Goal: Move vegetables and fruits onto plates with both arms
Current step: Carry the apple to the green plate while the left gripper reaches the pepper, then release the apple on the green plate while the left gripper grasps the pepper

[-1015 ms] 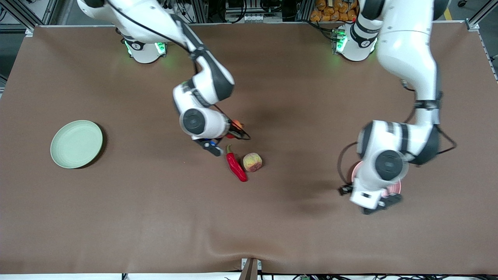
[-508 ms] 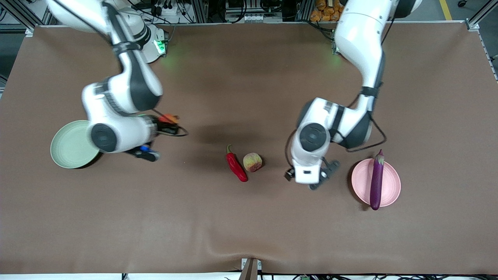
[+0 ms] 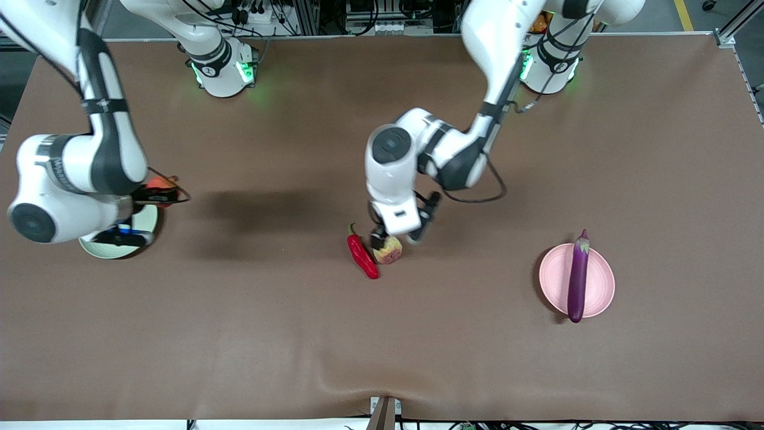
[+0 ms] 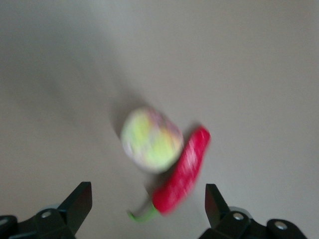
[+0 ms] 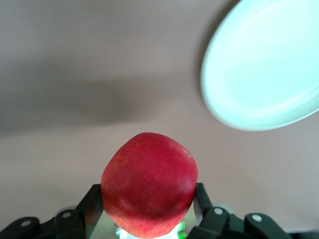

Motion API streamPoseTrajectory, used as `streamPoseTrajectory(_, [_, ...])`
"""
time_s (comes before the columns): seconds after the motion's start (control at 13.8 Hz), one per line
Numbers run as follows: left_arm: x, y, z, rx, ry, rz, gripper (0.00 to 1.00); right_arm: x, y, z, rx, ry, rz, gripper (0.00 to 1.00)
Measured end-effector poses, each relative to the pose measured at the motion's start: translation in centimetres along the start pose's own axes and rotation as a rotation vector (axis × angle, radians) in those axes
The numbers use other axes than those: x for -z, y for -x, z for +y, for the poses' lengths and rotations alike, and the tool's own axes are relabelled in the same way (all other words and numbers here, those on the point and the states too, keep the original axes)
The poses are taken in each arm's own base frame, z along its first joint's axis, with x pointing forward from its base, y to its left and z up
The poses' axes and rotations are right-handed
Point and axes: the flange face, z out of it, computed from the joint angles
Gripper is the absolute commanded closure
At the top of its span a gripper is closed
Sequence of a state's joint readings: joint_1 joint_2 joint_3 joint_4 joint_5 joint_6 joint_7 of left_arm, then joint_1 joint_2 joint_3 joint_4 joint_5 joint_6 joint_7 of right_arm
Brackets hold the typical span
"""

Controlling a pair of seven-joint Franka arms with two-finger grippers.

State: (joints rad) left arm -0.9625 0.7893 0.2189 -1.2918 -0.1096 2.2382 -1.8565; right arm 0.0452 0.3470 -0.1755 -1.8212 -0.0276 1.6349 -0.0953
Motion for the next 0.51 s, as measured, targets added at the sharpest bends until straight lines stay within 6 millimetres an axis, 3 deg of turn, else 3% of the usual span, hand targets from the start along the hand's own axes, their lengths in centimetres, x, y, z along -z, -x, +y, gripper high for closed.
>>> streamPoseTrajectory(0.15, [-2.4,2.6,-0.4,-0.011,0.083,-0.021,0.0,-2.1,-0.2,8.0,0.122,-0.01,0.068,1.0])
streamPoseTrajectory(0.29, [-5.7,2.9,-0.5,-0.022,0.145,-0.027,0.0,-5.8,-0.4,15.9,0.234,-0.014,0.12,1.0])
streamPoseTrajectory(0.36, [-7.1,2.8,-0.6,-0.035,0.167,-0.021,0.0,-7.9,-0.7,18.4,0.255,-0.02,0.121,1.0])
streamPoseTrajectory(0.51, [-8.9,3.7,-1.0,-0.073,0.21,-0.015,0.0,-11.3,-1.4,20.0,0.255,-0.042,0.087,1.0])
